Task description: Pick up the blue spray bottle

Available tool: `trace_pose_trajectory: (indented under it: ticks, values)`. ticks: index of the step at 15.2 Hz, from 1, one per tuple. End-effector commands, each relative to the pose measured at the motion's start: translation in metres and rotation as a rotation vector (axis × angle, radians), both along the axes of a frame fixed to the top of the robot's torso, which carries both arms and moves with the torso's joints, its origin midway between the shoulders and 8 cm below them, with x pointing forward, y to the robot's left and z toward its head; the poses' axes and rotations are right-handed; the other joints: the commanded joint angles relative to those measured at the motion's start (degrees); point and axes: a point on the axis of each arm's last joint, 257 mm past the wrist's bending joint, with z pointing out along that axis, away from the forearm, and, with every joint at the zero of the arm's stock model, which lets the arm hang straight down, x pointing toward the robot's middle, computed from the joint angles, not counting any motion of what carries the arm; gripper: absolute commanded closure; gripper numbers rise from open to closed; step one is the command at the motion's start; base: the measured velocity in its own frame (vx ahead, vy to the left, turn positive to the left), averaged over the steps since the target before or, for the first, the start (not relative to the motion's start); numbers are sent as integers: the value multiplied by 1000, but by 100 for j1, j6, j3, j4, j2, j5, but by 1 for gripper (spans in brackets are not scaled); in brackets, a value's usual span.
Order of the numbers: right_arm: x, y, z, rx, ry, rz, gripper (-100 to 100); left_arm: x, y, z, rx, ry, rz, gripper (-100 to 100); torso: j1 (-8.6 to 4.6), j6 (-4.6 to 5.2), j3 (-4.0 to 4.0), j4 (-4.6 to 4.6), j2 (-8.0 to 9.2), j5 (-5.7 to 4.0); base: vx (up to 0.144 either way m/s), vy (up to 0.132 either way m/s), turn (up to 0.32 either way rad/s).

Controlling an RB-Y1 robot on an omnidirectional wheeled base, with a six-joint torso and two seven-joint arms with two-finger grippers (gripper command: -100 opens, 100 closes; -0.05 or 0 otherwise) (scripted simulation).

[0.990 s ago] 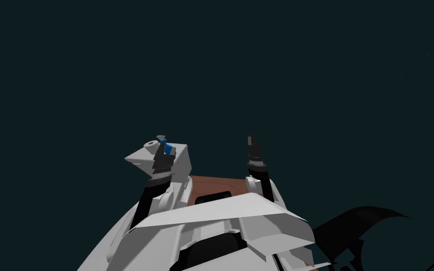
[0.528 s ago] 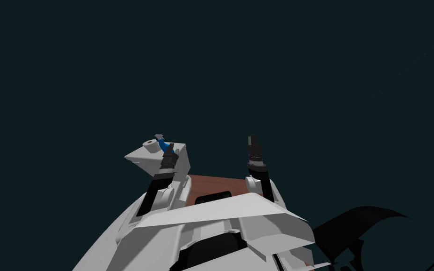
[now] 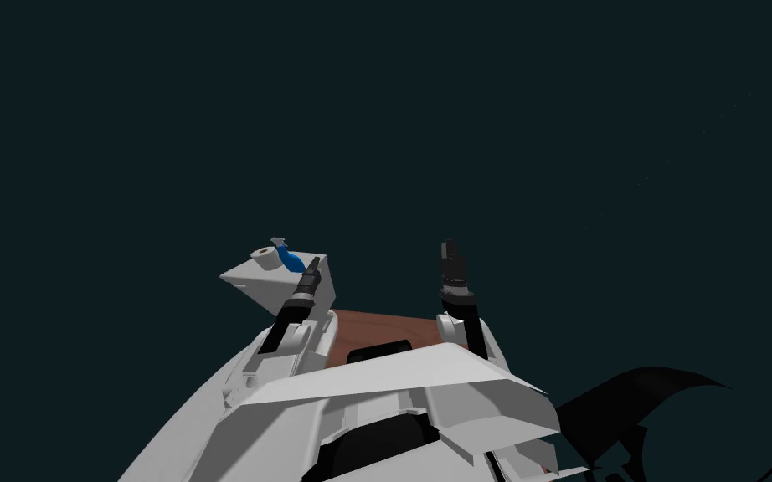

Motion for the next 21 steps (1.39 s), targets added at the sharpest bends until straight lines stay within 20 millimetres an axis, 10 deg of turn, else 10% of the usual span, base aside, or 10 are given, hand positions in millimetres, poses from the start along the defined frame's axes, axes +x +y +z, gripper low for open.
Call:
trace_pose_trajectory:
  ticks: [1, 21]
  values:
    - [0, 0, 0, 0, 0, 0, 0, 12, 9, -22, 40, 65, 17, -100, 0, 0, 0, 0, 0, 0, -37, -100, 28]
    - [0, 0, 0, 0, 0, 0, 0, 91, 127, -112, 408, 470, 194, -100, 4, -1, -3, -1, -5, -1, -12, -75, 15]
